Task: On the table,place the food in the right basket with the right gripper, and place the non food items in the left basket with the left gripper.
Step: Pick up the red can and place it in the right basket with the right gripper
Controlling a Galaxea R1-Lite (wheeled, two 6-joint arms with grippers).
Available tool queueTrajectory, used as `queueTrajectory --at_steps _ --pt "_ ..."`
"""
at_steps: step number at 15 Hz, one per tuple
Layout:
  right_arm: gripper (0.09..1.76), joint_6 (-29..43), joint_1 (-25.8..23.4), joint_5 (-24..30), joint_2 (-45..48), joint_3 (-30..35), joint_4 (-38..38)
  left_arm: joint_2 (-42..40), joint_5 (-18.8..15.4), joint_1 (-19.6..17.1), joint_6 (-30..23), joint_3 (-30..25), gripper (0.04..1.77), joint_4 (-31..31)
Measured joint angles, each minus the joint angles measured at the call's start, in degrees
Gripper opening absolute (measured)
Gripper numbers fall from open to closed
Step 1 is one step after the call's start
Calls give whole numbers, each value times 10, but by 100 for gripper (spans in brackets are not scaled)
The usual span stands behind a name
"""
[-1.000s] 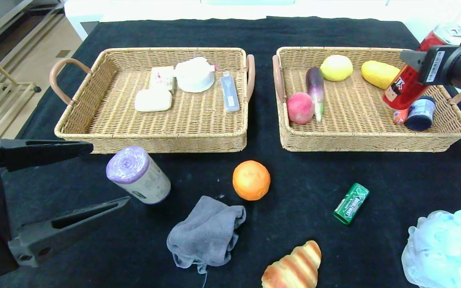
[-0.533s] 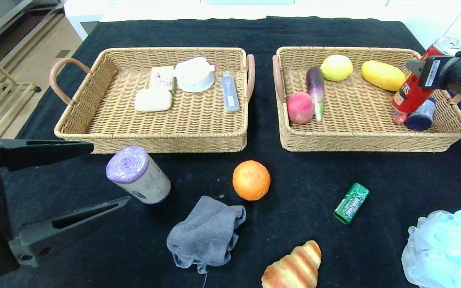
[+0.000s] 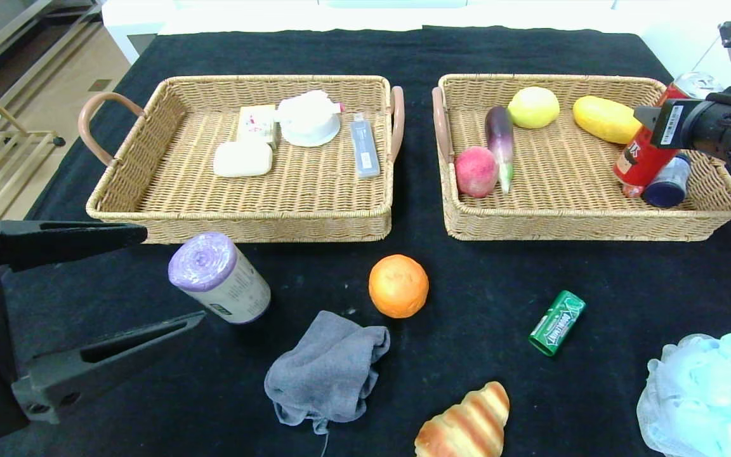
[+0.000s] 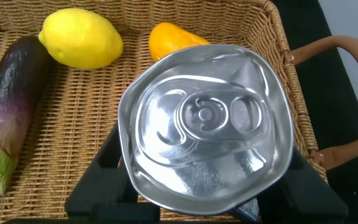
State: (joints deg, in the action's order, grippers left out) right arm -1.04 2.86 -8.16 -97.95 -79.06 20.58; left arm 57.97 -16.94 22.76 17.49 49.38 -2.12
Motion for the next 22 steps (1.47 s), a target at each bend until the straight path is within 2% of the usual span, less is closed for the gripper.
queueTrajectory --at_steps 2,6,11,18,22 --pt "106 0 0 -1 -1 0 0 0 0 0 0 0 172 0" --pt "133 3 1 0 -1 0 1 0 0 0 0 0 172 0" --pt "151 2 1 0 0 0 0 -1 0 0 0 0 172 0" --pt "163 2 8 2 18 4 -4 -1 0 0 0 0 172 0" --pt "166 2 21 9 43 8 -39 -1 0 0 0 0 172 0"
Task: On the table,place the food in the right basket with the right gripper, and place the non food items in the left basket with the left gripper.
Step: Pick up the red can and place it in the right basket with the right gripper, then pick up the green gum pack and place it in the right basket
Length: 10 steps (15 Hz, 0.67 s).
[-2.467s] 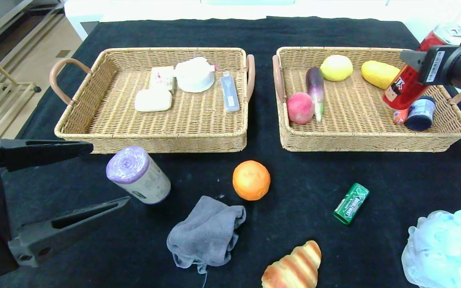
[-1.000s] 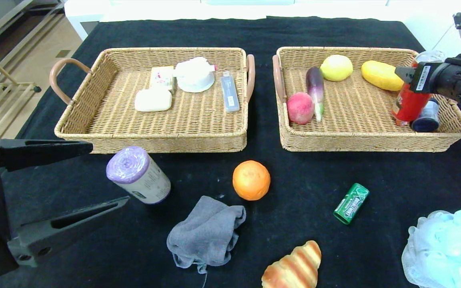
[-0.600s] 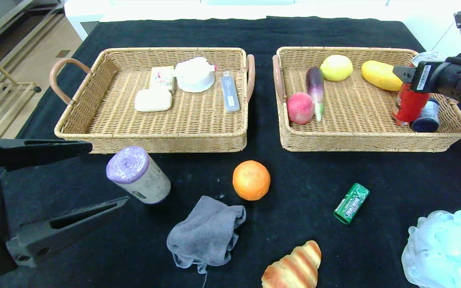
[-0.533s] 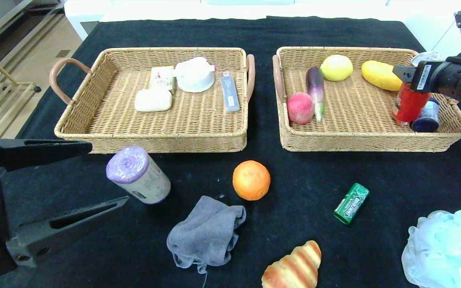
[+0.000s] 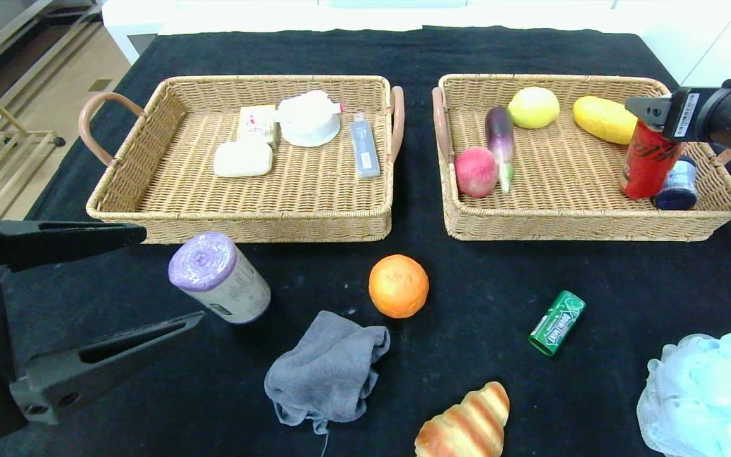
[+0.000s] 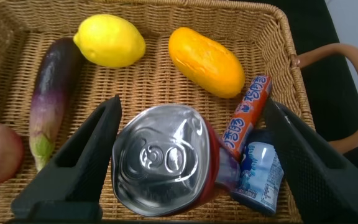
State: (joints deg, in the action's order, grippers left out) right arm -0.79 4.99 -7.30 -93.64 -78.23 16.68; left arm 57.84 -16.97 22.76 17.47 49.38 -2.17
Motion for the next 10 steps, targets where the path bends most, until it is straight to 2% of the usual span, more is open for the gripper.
queueTrajectory --at_steps 7,10 --pt "169 12 40 0 41 15 -60 8 0 0 0 0 172 0" --pt "170 15 64 -2 60 20 -121 75 0 0 0 0 172 0"
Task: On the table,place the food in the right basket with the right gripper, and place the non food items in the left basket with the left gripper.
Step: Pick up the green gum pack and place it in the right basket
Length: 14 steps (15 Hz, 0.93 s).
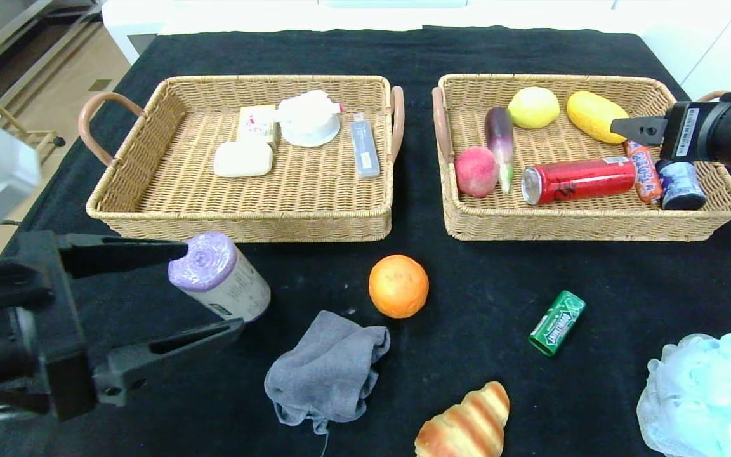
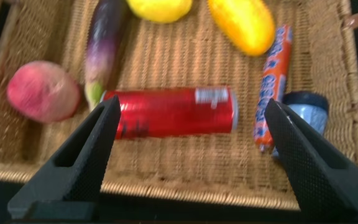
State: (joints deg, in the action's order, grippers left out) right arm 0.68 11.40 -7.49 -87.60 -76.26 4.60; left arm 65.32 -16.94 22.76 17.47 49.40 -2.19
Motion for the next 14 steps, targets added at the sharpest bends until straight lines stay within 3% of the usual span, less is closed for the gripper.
queueTrajectory --at_steps 3,7,11,14 --pt "170 17 24 -9 15 -4 -57 23 0 0 0 0 172 0" --pt "170 30 51 -30 23 -3 -67 -49 0 0 0 0 172 0" --pt "170 50 78 -33 31 -3 -133 -74 0 0 0 0 172 0" --pt "170 69 113 -85 33 -5 -165 -79 0 0 0 0 172 0"
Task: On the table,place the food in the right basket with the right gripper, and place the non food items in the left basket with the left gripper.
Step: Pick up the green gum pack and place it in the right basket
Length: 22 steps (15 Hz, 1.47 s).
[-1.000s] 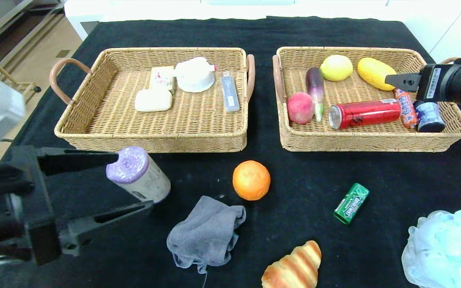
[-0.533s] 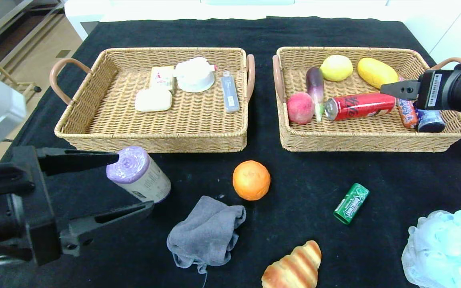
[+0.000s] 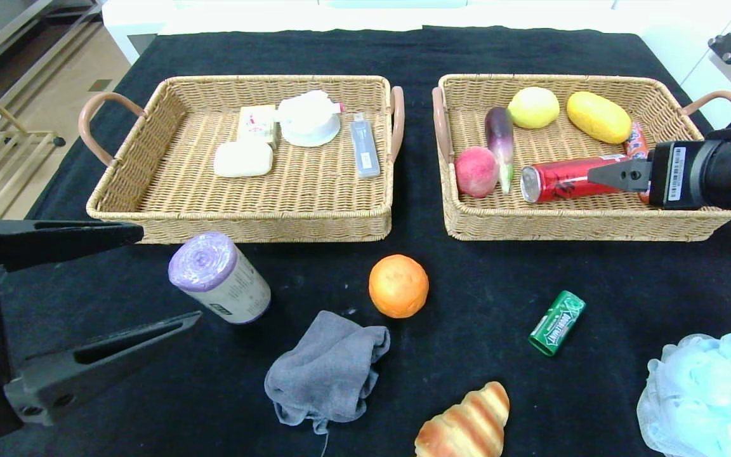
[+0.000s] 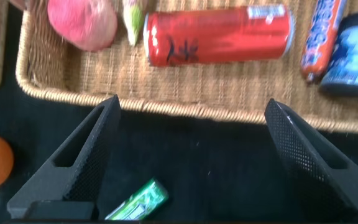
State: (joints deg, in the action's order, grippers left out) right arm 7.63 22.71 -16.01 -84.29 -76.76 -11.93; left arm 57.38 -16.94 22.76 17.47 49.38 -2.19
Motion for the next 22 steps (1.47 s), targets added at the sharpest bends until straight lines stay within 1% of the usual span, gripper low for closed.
queueTrajectory --at_steps 4,7,9,11,14,19,22 --pt "170 60 63 -59 -2 1 -75 -5 0 0 0 1 172 0" --pt "170 112 96 -81 -5 0 -127 -6 0 0 0 1 172 0" --pt "170 166 113 -91 -14 -4 -165 -7 0 0 0 1 172 -1" --pt "170 214 123 -93 -28 -11 -200 -7 0 0 0 1 172 -1" --pt "170 265 139 -93 -51 -17 -232 -7 0 0 0 1 172 -1" --pt "170 305 146 -91 -82 -27 -263 -7 -1 0 0 1 172 -1" --pt "171 334 146 -85 -98 -33 -267 -7 -1 0 0 1 172 -1"
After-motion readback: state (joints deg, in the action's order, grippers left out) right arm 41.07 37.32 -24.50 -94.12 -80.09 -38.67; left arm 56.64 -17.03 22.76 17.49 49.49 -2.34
